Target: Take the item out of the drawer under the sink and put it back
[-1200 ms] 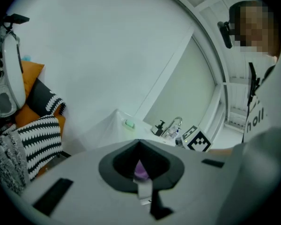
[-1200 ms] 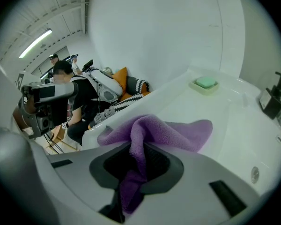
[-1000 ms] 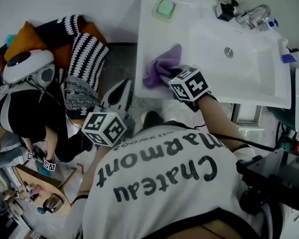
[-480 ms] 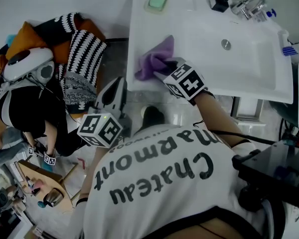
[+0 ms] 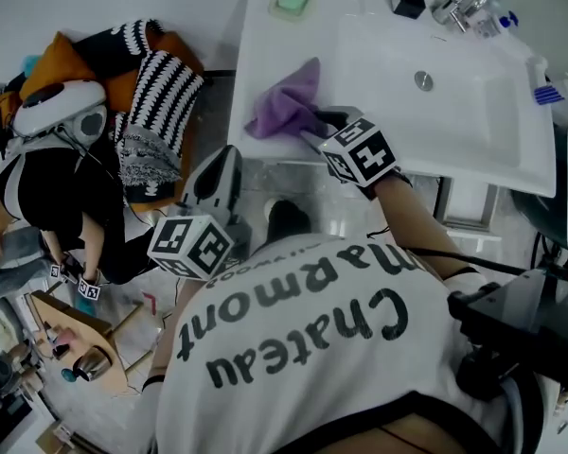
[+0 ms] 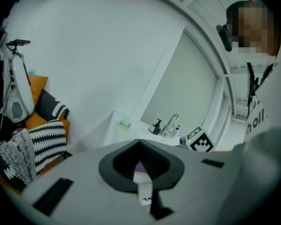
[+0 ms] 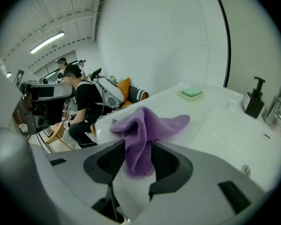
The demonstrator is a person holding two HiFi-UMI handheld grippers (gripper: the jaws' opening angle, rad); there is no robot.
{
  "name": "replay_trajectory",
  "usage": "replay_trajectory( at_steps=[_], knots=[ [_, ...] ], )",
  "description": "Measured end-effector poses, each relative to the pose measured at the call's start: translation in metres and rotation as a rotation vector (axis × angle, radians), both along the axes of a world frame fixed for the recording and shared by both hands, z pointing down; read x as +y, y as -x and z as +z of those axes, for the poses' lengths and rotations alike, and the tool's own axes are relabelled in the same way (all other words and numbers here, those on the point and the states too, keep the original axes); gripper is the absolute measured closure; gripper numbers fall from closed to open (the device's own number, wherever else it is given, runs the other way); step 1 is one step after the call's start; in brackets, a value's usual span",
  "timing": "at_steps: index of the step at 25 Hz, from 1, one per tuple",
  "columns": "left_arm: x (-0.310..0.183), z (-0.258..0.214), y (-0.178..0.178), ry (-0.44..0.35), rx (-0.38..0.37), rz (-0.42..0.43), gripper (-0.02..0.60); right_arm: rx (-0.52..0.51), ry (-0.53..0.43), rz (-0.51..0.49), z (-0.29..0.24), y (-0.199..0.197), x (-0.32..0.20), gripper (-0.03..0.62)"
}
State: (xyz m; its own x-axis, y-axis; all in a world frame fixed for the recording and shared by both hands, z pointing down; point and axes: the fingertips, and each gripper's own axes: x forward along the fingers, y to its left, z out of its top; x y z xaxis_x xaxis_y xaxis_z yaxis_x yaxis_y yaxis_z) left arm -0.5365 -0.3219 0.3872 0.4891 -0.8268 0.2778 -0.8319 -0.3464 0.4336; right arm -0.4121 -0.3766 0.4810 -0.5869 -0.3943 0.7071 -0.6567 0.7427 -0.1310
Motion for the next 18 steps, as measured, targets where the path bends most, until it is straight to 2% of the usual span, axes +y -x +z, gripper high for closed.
replay_trajectory(
  at_steps=[3, 8, 14, 18],
  knots=[
    [0.006, -0.007, -0.006, -0.010, -0.002, 0.005, 0.572, -0.031, -0.027, 0.031, -0.015, -0.007, 0.005, 0.419],
    [0.010, -0.018, -0.024, -0.050, -0.013, 0.027, 0.572, -0.151, -0.010, 0.071, -0.043, -0.016, 0.015, 0.528],
    [0.022, -0.029, -0.052, -0.080, -0.021, 0.075, 0.572, -0.227, -0.059, 0.079, -0.069, -0.032, 0.037, 0.564],
    [0.038, -0.034, -0.073, -0.097, -0.021, 0.105, 0.572, -0.331, -0.091, 0.096, -0.085, -0.047, 0.060, 0.582]
  ],
)
